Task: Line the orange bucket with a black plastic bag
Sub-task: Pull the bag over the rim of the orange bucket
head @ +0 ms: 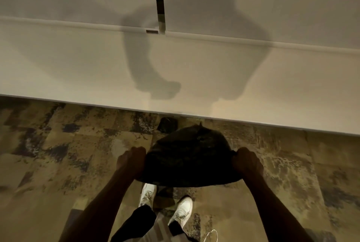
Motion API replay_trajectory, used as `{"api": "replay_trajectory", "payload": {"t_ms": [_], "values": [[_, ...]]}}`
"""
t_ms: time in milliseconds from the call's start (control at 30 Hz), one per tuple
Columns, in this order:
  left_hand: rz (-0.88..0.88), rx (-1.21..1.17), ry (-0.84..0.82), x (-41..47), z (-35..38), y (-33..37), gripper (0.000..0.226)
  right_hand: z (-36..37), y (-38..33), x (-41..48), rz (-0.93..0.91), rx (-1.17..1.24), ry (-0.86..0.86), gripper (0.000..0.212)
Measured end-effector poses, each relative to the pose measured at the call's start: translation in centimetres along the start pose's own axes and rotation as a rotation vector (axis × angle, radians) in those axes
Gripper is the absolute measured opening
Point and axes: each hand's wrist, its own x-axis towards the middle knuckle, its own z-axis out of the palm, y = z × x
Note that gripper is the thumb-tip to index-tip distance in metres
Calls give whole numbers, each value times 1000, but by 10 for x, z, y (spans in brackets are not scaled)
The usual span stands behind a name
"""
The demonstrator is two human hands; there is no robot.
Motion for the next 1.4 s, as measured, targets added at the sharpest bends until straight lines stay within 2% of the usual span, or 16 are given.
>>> {"api": "replay_trajectory", "payload": {"t_ms": [67, 233, 300, 400, 467, 533, 600, 667, 800, 933, 1000, 1133, 1200, 1400], "values": [[-74, -204, 37, 5, -11, 0, 31, 1, -4, 6, -1, 225, 45, 28], [-232, -758, 189, 17, -41, 16, 47, -18, -26, 1, -143, 703, 196, 32], [-304, -937, 225, 18, -45, 20, 45, -23, -33, -3, -139, 896, 229, 29], [-356, -1191, 205, 21, -44, 23, 45, -26, -36, -2, -36, 1141, 145, 26], [-442, -1430, 133, 18, -42, 22, 43, -23, -33, 0, 58, 1258, 17, 32], [-498, -1684, -49, 18, -37, 19, 44, -19, -29, 2, 157, 1375, -77, 37], [-485, -1861, -215, 15, -33, 15, 40, -16, -24, 4, 213, 1436, -126, 37], [-434, -1967, -289, 12, -32, 14, 34, -13, -21, 7, 222, 1469, -187, 37], [-324, -2061, -312, 13, -32, 16, 36, -5, -18, 13, 197, 1426, -269, 31], [-321, -1989, -377, 13, -29, 14, 41, -1, -17, 17, 203, 1440, -247, 35], [-326, -1950, -303, 11, -30, 14, 37, -1, -16, 19, 243, 1496, -238, 37], [-345, -1721, -18, 9, -33, 19, 34, 2, -8, 25, 252, 1590, -275, 36], [-319, -1670, 12, 11, -30, 20, 34, 2, -3, 24, 224, 1540, -286, 40], [-320, -1647, 44, 19, -23, 21, 38, 3, 8, 18, 113, 1302, -185, 18]]}}
